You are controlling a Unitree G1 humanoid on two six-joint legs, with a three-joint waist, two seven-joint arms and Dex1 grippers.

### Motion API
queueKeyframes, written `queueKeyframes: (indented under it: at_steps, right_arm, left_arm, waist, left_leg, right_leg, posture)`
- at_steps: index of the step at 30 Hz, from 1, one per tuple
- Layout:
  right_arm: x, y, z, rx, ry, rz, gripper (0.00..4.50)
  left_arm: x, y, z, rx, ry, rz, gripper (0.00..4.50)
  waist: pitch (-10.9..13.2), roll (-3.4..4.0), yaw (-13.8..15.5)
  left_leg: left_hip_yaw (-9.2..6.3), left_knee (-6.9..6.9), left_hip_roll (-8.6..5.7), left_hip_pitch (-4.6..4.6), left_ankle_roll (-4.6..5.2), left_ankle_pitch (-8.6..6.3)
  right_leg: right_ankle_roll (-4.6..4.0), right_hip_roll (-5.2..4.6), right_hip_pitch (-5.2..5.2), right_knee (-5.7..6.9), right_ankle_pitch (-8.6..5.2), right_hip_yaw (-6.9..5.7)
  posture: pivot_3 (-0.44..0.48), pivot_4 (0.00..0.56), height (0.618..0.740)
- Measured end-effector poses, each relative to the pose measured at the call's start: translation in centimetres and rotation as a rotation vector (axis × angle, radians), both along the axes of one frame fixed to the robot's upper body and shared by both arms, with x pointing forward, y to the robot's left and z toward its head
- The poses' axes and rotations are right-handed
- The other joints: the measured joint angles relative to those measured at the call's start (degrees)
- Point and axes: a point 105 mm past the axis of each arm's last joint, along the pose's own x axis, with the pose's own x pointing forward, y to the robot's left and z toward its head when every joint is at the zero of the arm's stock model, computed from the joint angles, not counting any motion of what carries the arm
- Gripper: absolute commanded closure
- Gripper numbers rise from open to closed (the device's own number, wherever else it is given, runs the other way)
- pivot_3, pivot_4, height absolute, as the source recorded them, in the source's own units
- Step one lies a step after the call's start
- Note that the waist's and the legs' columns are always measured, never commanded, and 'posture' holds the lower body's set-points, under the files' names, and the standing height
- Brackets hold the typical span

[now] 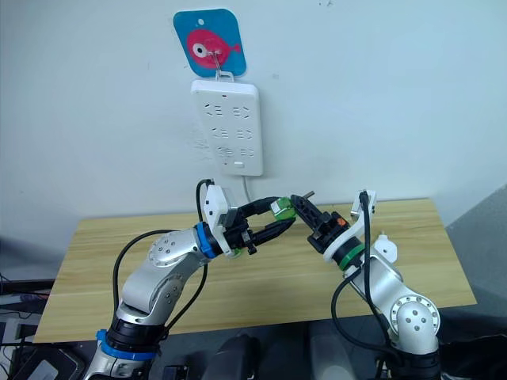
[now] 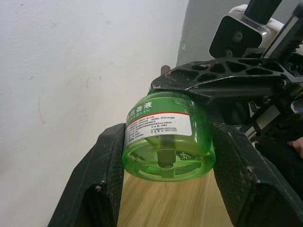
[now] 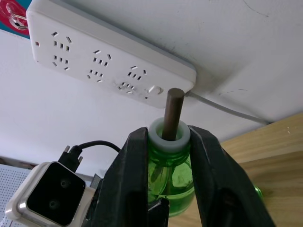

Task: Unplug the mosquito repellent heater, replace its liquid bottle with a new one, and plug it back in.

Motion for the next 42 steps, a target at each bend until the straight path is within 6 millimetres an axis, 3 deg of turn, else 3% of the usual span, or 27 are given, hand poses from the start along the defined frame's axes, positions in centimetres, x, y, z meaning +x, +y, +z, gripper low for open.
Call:
queueKeyframes:
  at_steps: [3, 10, 16, 21, 25, 31, 37, 42]
  right_arm:
    - [-0.1, 0.0, -0.1, -0.001, 0.001, 0.006, 3.68]
    - [-0.4, 0.2, -0.2, -0.01, 0.004, 0.038, 3.68]
    - [0.0, -2.2, -1.6, -0.19, -0.002, -0.036, 3.68]
    - [1.9, -7.2, -3.3, -0.649, -0.111, -0.245, 3.68]
    - [3.8, -10.0, -6.5, -0.973, -0.171, -0.376, 3.68]
    - [5.7, -9.3, -10.2, -1.126, -0.261, -0.379, 3.68]
    - [8.2, -8.6, -11.3, -1.15, -0.306, -0.411, 3.68]
    - [9.3, -9.3, -13.0, -1.174, -0.258, -0.418, 3.68]
  left_arm:
    - [-0.1, 0.1, 0.0, 0.005, -0.001, -0.005, 2.22]
    - [-0.3, 0.3, -0.1, 0.041, -0.027, -0.026, 0.01]
    - [-0.6, 2.7, -1.6, 0.184, -0.022, -0.02, 0.0]
    - [-1.7, 5.9, -3.4, 0.311, 0.021, -0.008, 0.0]
    - [-3.3, 5.8, -2.9, 0.324, 0.015, -0.058, 0.0]
    - [-4.4, 5.3, -2.5, 0.321, 0.02, -0.084, 0.0]
    - [-4.0, 5.2, -2.5, 0.309, 0.037, -0.033, 0.0]
    - [-4.0, 5.2, -2.5, 0.313, 0.045, -0.019, 0.0]
  waist:
    - [-0.1, 0.0, 0.0]
    - [-0.6, 0.01, 0.0]
    - [-0.9, 0.01, 0.0]
    - [-0.8, 0.01, 0.2]
    - [-0.8, 0.0, 0.3]
    - [-0.7, 0.01, 0.4]
    - [-0.5, 0.01, 0.7]
    - [-0.4, 0.04, 1.4]
  left_leg:
    - [0.01, 0.0, 0.0, 0.0, 0.01, 0.0]
    - [0.0, 0.0, 0.0, 0.01, 0.03, -0.02]
    - [0.07, 0.0, 0.0, 0.08, 0.15, -0.08]
    - [0.04, -0.01, 0.01, 0.1, 0.15, -0.08]
    - [0.06, -0.03, 0.01, 0.15, 0.15, -0.08]
    - [0.2, -0.06, 0.04, 0.42, 0.17, -0.1]
    - [0.18, -0.07, 0.05, 0.52, 0.18, -0.1]
    - [0.16, -0.15, 0.05, 0.51, 0.18, -0.11]
  right_leg:
    - [0.0, 0.0, 0.0, 0.01, 0.0, 0.01]
    - [0.0, 0.01, 0.0, 0.01, 0.0, 0.0]
    - [0.0, 0.02, 0.02, 0.02, 0.0, 0.07]
    - [0.0, 0.05, 0.03, 0.0, -0.01, 0.05]
    - [0.0, 0.05, 0.05, 0.0, -0.01, 0.07]
    - [0.0, 0.07, 0.21, 0.02, 0.0, 0.2]
    - [-0.02, 0.07, 0.29, 0.02, 0.0, 0.18]
    - [-0.03, 0.05, 0.27, 0.0, 0.0, 0.17]
  posture:
    - [-0.128, 0.182, 0.74]
    - [-0.124, 0.183, 0.74]
    - [-0.104, 0.201, 0.74]
    - [-0.082, 0.223, 0.74]
    - [-0.068, 0.241, 0.74]
    - [-0.04, 0.266, 0.74]
    - [-0.023, 0.276, 0.74]
    - [-0.017, 0.276, 0.74]
